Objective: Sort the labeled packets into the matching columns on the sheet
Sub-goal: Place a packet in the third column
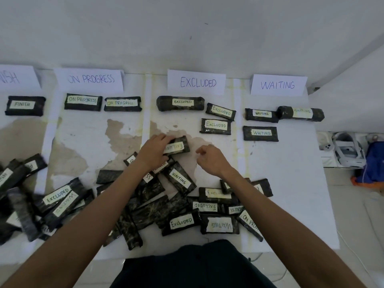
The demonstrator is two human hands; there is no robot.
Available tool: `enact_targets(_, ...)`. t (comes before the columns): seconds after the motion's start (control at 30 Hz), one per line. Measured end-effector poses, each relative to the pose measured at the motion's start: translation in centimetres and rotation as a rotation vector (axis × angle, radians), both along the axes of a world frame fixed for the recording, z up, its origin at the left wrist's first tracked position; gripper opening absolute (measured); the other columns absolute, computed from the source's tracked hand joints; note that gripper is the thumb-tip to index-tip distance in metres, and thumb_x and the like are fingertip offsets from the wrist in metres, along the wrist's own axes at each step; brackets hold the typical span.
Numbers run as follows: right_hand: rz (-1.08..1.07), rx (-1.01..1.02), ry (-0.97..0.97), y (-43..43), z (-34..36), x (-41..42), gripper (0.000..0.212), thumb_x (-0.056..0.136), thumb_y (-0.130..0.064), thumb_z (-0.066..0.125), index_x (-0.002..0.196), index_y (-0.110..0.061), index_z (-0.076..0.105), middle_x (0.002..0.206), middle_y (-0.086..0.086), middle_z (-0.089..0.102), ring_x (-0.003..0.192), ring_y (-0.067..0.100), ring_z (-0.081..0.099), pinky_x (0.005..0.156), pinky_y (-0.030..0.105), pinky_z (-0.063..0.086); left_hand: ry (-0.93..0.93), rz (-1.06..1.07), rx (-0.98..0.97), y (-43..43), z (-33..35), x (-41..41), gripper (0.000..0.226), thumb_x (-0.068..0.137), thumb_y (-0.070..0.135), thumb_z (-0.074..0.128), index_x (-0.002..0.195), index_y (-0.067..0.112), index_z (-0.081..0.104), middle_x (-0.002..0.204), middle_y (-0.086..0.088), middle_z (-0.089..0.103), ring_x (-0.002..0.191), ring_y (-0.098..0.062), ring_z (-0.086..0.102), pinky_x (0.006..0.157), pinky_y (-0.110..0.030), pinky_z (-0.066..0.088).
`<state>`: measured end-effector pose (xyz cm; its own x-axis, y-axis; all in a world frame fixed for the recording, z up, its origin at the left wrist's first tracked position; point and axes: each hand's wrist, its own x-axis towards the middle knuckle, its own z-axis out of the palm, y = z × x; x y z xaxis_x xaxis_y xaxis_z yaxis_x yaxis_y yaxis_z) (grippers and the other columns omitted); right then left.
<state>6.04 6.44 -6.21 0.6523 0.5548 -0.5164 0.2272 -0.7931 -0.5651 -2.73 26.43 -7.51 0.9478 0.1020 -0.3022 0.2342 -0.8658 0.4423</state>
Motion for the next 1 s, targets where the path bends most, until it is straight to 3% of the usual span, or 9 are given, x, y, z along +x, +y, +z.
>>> enact_targets(0.17,-0.152,0.149,0.026,1.7,0.2,0.3,0.04,0.088,-0.018,0.059,0.126,-0.01,0.052,0.11,0.008,0.061,0.086,0.018,0.056,0.077,0.028,0.046,-0.122,0.051,0.066,-0.4,0.8,2.9,0.068,0.074,0.01,0.069,0.136,0.014,0.041,0.126,-0.011,0.05,0.11,-0.032,0.048,0.087,-0.042,0.043)
enact_targets(0.37,-0.245,0.142,0.081,3.3,-0.3,1.9,0.039,0.088,-0.019,0.058,0.126,-0.01,0.05,0.11,0.005,0.059,0.09,0.016,0.053,0.075,0.025,0.04,-0.162,0.039,0.119,0.6,0.1,6.1,0.06,0.077,0.007,0.064,0.134,0.014,0.044,0.128,-0.009,0.052,0.114,-0.032,0.046,0.09,-0.044,0.041)
enact_targets(0.53,-0.343,0.178,0.138,4.3,-1.3,3.4,0.039,0.088,-0.02,0.059,0.125,-0.012,0.051,0.104,0.004,0.061,0.088,0.016,0.056,0.073,0.026,0.043,-0.159,0.054,0.076,1.1,-0.8,7.5,0.069,0.075,0.013,0.071,0.137,0.013,0.04,0.133,-0.012,0.05,0.119,-0.033,0.044,0.094,-0.045,0.041)
enact_targets(0.63,-0.526,0.305,0.201,5.6,-1.8,4.3,0.033,0.086,-0.023,0.063,0.117,-0.013,0.055,0.1,0.003,0.066,0.091,0.017,0.062,0.079,0.034,0.051,-0.178,0.116,-0.065,0.6,-1.0,7.7,0.074,0.073,0.019,0.073,0.138,0.015,0.038,0.129,-0.012,0.05,0.119,-0.033,0.044,0.094,-0.046,0.044)
enact_targets(0.73,-0.624,0.393,0.22,7.3,-1.9,4.8,0.032,0.087,-0.018,0.062,0.118,-0.011,0.057,0.111,0.009,0.067,0.1,0.022,0.064,0.088,0.045,0.054,-0.169,0.24,-0.318,-0.9,-0.7,7.6,0.076,0.075,0.023,0.073,0.141,0.017,0.035,0.127,-0.01,0.05,0.117,-0.025,0.047,0.092,-0.038,0.047)
enact_targets(0.8,-0.567,0.378,0.165,8.4,-1.7,5.3,0.032,0.091,-0.013,0.057,0.122,-0.009,0.055,0.118,0.01,0.064,0.107,0.024,0.06,0.093,0.045,0.052,-0.163,0.347,-0.465,-1.6,-0.3,7.2,0.077,0.077,0.024,0.073,0.142,0.019,0.031,0.126,-0.006,0.05,0.112,-0.018,0.051,0.092,-0.032,0.048)
enact_targets(0.9,-0.282,0.298,0.065,9.7,-1.2,6.6,0.038,0.092,-0.01,0.052,0.13,-0.008,0.048,0.124,0.013,0.058,0.114,0.027,0.054,0.098,0.042,0.045,-0.17,0.547,-0.549,-1.2,-0.1,5.8,0.075,0.082,0.022,0.068,0.144,0.021,0.025,0.13,-0.003,0.045,0.111,-0.016,0.05,0.091,-0.029,0.046)
enact_targets(1.0,-0.04,0.194,0.039,10.7,-0.8,8.1,0.043,0.089,-0.01,0.055,0.131,-0.012,0.044,0.124,0.012,0.057,0.112,0.027,0.054,0.094,0.04,0.047,-0.224,0.562,-0.315,0.2,-0.6,4.4,0.073,0.084,0.013,0.063,0.145,0.015,0.024,0.136,-0.011,0.037,0.12,-0.025,0.043,0.091,-0.031,0.042)
